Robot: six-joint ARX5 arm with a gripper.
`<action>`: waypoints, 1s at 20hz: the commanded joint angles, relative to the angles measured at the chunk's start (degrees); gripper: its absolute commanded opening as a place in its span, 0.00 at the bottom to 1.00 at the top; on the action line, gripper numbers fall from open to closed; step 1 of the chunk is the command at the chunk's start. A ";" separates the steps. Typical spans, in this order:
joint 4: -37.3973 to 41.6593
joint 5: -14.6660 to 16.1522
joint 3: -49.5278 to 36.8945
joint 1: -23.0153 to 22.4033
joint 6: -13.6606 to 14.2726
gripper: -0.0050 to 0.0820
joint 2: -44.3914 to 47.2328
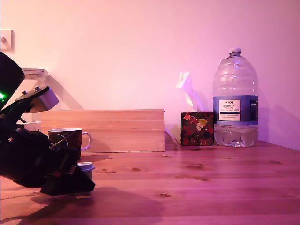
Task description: Pick up the coffee capsules from the table one by one and drop them inside the nearest coffee cup
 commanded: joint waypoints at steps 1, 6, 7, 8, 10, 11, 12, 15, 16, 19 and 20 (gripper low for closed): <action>0.42 0.11 -0.35 -0.17 0.26 0.19 0.76; 3.56 0.04 -0.33 -0.04 0.20 0.15 0.66; 3.80 -0.07 -0.31 0.15 0.22 0.15 0.66; 3.91 -0.74 -0.31 0.28 0.22 0.15 0.59; 3.93 -3.19 -0.31 0.46 0.22 0.15 0.22; 3.89 -4.50 -0.31 0.81 0.13 0.15 -0.20; 3.85 -5.14 -0.33 1.16 0.02 0.15 -0.72; 2.45 -5.11 -0.33 2.84 -1.33 0.15 -4.50; 1.44 -5.11 -0.33 3.39 -1.42 0.15 -6.27; -3.37 -5.14 -0.33 5.29 -1.49 0.15 -13.05; -5.05 -5.16 -0.33 6.10 -1.49 0.15 -15.26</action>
